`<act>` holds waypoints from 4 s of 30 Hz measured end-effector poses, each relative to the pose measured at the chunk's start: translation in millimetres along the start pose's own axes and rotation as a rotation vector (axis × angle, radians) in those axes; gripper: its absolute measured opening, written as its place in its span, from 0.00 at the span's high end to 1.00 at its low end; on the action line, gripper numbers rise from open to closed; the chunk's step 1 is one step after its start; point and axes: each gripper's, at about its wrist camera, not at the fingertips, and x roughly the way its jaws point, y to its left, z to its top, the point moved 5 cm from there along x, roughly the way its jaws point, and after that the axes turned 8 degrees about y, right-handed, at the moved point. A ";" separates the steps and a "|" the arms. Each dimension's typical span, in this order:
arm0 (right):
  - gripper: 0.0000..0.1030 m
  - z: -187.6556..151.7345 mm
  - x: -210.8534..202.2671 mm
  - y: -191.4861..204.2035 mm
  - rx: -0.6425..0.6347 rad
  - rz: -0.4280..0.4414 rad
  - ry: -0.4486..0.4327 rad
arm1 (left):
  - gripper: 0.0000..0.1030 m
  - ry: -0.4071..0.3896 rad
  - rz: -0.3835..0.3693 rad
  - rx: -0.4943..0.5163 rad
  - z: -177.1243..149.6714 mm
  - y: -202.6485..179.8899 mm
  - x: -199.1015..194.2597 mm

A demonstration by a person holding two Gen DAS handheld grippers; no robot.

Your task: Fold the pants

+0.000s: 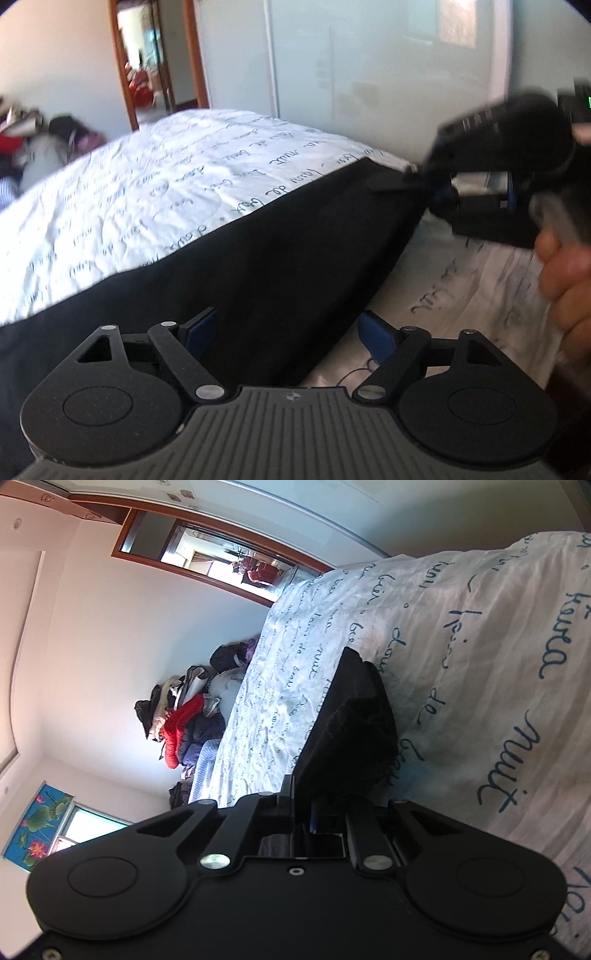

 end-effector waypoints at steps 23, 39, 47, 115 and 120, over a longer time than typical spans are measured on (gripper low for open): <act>0.91 2.1 0.8 -8.5 0.051 0.020 -0.002 | 0.18 0.028 0.068 0.029 5.0 -0.6 23.7; 0.91 2.5 1.4 -6.6 0.038 0.033 0.012 | 0.90 0.030 0.082 0.128 4.5 -9.5 28.5; 0.91 3.0 1.2 -2.3 0.034 0.034 0.012 | 0.91 0.022 0.082 0.105 5.1 -4.9 25.8; 0.88 19.5 -5.4 -51.0 0.150 0.034 0.064 | 0.74 0.511 -0.916 -0.049 109.9 132.3 156.8; 0.88 19.7 -5.5 -51.0 0.157 0.043 0.063 | 0.68 0.441 -0.841 -0.031 114.3 137.6 147.5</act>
